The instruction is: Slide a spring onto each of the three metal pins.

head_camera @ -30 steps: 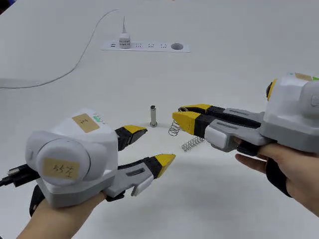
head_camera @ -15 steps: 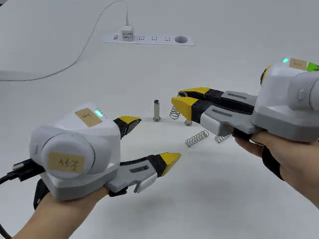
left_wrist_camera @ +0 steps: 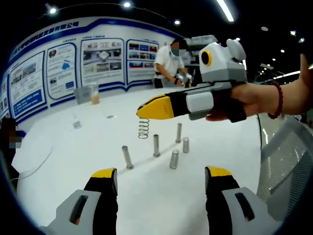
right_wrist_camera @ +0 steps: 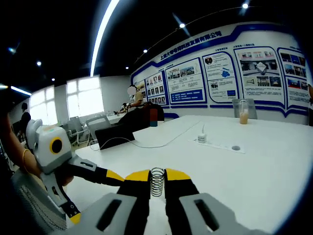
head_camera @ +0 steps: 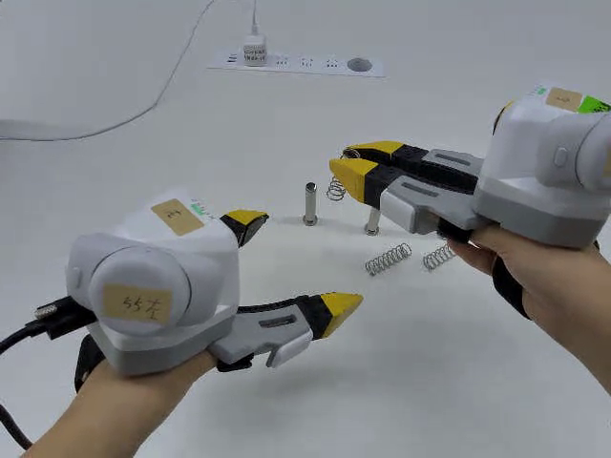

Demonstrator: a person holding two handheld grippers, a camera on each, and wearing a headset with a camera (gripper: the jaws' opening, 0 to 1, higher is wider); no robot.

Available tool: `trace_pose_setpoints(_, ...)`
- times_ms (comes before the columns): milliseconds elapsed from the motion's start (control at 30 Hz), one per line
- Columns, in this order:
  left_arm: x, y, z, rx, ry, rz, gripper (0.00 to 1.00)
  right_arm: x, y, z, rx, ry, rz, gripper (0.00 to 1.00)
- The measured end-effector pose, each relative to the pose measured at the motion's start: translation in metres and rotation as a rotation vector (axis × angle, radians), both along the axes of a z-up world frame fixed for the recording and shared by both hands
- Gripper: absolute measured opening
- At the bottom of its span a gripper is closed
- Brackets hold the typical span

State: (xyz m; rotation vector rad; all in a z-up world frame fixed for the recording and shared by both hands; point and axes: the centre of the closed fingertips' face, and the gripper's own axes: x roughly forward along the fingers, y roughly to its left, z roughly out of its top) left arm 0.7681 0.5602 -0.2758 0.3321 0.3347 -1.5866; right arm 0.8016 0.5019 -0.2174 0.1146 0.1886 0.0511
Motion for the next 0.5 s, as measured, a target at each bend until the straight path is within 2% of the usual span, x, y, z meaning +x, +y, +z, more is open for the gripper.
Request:
trace_pose_setpoints(133, 0.0, -0.001, -0.001, -0.004, 0.005, 0.002, 0.79, 0.007, -0.002, -0.001, -0.009, -0.004, -0.008, 0.11)
trace_pose_setpoints(500, 0.001, -0.001, -0.003, 0.0, -0.008, 0.002, 0.89, 0.023, -0.005, -0.009, -0.034, -0.004, -0.016, 0.11)
